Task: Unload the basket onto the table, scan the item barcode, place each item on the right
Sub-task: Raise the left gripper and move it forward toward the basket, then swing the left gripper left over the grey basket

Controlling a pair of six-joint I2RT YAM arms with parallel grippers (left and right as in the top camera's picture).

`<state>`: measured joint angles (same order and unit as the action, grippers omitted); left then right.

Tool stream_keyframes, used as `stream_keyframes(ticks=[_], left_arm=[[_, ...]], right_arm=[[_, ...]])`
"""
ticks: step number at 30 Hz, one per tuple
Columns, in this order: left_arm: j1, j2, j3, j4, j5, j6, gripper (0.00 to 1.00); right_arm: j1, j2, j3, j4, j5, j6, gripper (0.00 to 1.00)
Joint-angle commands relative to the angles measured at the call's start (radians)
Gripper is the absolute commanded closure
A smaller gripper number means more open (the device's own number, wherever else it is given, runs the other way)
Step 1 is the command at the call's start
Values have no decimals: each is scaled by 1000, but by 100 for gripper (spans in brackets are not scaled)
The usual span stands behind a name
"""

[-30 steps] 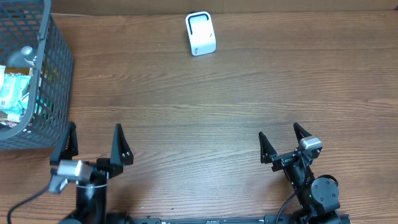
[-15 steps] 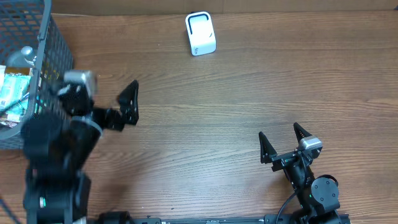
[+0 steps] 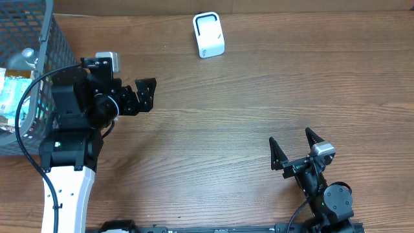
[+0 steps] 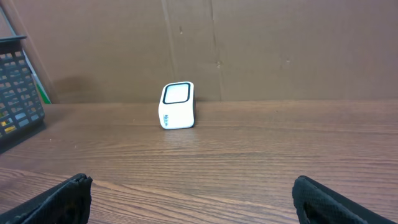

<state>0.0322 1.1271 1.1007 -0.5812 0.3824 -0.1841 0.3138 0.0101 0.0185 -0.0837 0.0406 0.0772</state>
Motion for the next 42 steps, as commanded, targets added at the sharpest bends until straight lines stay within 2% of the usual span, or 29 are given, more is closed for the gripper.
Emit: stream_keyframes(ticks=[1,22,23,25,28,32,35,39,40,41,42], left_arm=[[-5,3,25,-19,2,13,0],[-5,10,25,-51,2,12,0],[-5,10,25,-59,2,12,4],[-5,12,25,-72,2,12,19],[-5,12,25,-74,0,12,36],[-5,12,25,-75,0,12,46],[-5,12,25,-75,0,12,49],[-5,12,25,-80,0,12,42],[-5,12,25,-80,0,12,11],[-5,12,25,-80,0,12,3],[-5,12,25,-80,-1,12,8]], right_arm=[[-6,-7,-10,3,-2,-7,0],[-6,-7,-10,3,-2,-7,0],[-6,-7,-10,3,-2,-7,0],[-6,-7,-10,3,-2,-7,0],[-6,-7,-10,3,-2,-7,0],[-6,-7,-10,3,-2,-7,0],[-6,-7,-10,3,-2,-7,0],[-6,-7,-10,3,-2,-7,0],[-6,-7,-10,3,-2,-7,0],[-6,-7,-10,3,-2,-7,0],[-6,-7,-10,3,-2,-7,0]])
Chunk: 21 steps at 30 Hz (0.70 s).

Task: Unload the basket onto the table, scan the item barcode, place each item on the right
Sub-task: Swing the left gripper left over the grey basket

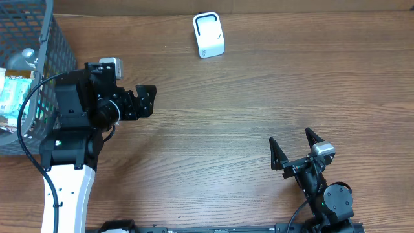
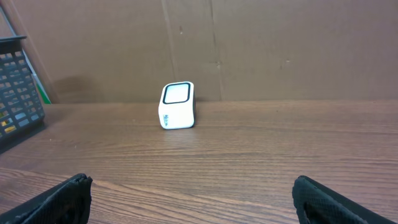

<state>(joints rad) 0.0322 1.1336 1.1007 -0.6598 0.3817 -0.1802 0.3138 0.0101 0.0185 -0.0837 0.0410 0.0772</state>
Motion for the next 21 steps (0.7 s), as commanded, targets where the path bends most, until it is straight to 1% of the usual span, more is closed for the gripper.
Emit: stream_keyframes(ticks=[1,2,3,4,6,21], left_arm=[[-5,5,25,-2,0,8,13],[-5,5,25,-2,0,8,10],[-5,5,25,-6,0,8,9],[-5,5,25,-12,0,8,4],[-5,5,25,-18,0,8,0],[-5,5,25,-10,3,8,0]], right_arm=[[-6,-7,-10,3,-2,-7,0],[-6,-7,-10,3,-2,-7,0],[-6,-7,-10,3,-2,-7,0],[-6,-7,-10,3,-2,-7,0],[-6,-7,-10,3,-2,-7,0],[-6,-7,-10,3,-2,-7,0]])
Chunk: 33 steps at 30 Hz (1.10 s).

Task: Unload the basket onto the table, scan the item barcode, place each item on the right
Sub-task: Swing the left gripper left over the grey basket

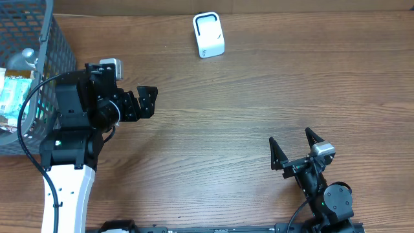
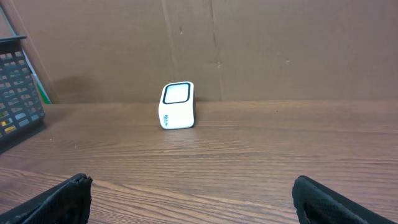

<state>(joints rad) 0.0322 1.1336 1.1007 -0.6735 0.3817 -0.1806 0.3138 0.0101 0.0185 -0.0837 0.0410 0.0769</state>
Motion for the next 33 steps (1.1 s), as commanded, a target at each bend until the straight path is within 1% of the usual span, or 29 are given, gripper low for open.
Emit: stream_keyframes(ticks=[1,12,14,15,25,26,28,30,31,32,33], left_arm=[[-5,5,25,4,3,8,0],[-5,5,25,4,3,8,0],[-5,5,25,4,0,8,3],[-5,5,25,4,0,8,0],[-5,5,23,-30,-25,8,0],[-5,5,23,-30,-26,8,2],[-5,5,23,-29,-38,8,13],[-5,5,23,-30,-89,-8,20],[-5,5,23,-30,-117,-19,20],[-5,5,23,-34,-140,-32,13],[-5,5,23,-34,-145,-35,0]], right_arm=[[-6,-7,-10,3,-2,-6,0],[-6,-7,-10,3,-2,-6,0],[-6,-7,-10,3,-2,-6,0],[-6,-7,-10,3,-2,-6,0],[-6,-7,-10,3,-2,-6,0],[-6,-7,-10,3,-2,-6,0],[-6,-7,-10,3,-2,-6,0],[-6,-7,-10,2,-2,-6,0],[-6,-7,-10,3,-2,-6,0],[-6,-7,-10,3,-2,-6,0],[-6,-7,-10,3,-2,-6,0]])
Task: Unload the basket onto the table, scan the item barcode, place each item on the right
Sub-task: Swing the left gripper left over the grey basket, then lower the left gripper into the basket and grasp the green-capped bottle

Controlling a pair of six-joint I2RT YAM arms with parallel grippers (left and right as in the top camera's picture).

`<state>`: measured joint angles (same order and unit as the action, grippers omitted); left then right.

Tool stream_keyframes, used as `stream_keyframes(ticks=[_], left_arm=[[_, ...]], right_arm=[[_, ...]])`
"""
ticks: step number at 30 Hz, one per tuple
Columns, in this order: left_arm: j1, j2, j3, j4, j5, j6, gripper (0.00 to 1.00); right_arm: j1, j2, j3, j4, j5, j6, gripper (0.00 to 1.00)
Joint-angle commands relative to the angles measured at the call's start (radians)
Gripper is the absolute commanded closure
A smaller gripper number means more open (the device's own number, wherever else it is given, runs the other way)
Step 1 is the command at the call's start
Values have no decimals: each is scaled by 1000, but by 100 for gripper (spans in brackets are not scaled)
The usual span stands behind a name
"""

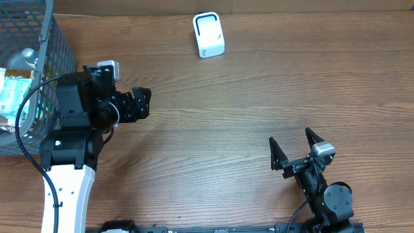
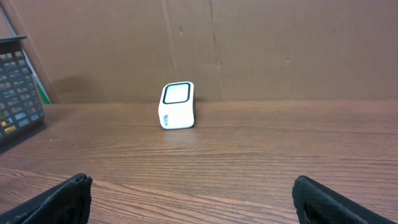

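The white barcode scanner (image 1: 209, 35) stands at the far middle of the table, its window facing up; the right wrist view has it straight ahead (image 2: 176, 106). A teal-and-white packet (image 1: 13, 94) lies in the grey wire basket (image 1: 48, 48) at the far left. My left gripper (image 1: 140, 104) hovers just right of the basket, pointing right, with nothing seen in it; its jaws are edge-on from above. My right gripper (image 1: 292, 153) rests near the front edge, open wide and empty, its fingertips (image 2: 64, 198) low in the wrist view.
A silver object (image 1: 29, 57) also lies in the basket. The basket's dark mesh corner (image 2: 18, 87) shows at the left of the right wrist view. A brown cardboard wall (image 2: 261, 43) closes off the table's far side.
My left gripper has shifted a little to the left, closer to its arm and the basket. The right arm, the scanner and the basket's contents are as they were.
My left gripper first reached out right of the basket, angled slightly toward the far side. It then sat a little nearer and lower in the view, and stands now drawn further back to the left. The right gripper stayed open and still throughout.
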<state>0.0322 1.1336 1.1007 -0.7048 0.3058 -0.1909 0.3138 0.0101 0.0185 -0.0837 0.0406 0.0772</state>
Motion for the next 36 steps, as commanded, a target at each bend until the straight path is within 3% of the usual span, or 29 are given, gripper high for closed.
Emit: stream_keyframes(ticks=[1,16,18,20,22,26,32,36], left_arm=[[-5,5,23,-2,-69,-24,0],[-5,5,23,-17,-69,-26,0],[-5,5,23,-17,-69,-26,5],[-5,5,23,-15,-70,-26,21],[-5,5,23,-7,-70,-26,18],[-5,5,49,6,-104,-93,25],[-5,44,261,-72,-214,-135,22],[-4,159,519,-214,-378,-119,0]], right_arm=[[-6,-7,-10,3,-2,-7,0],[-6,-7,-10,3,-2,-7,0],[-6,-7,-10,3,-2,-7,0],[-6,-7,-10,3,-2,-7,0],[-6,-7,-10,3,-2,-7,0],[-6,-7,-10,3,-2,-7,0],[-6,-7,-10,3,-2,-7,0],[-6,-7,-10,3,-2,-7,0]])
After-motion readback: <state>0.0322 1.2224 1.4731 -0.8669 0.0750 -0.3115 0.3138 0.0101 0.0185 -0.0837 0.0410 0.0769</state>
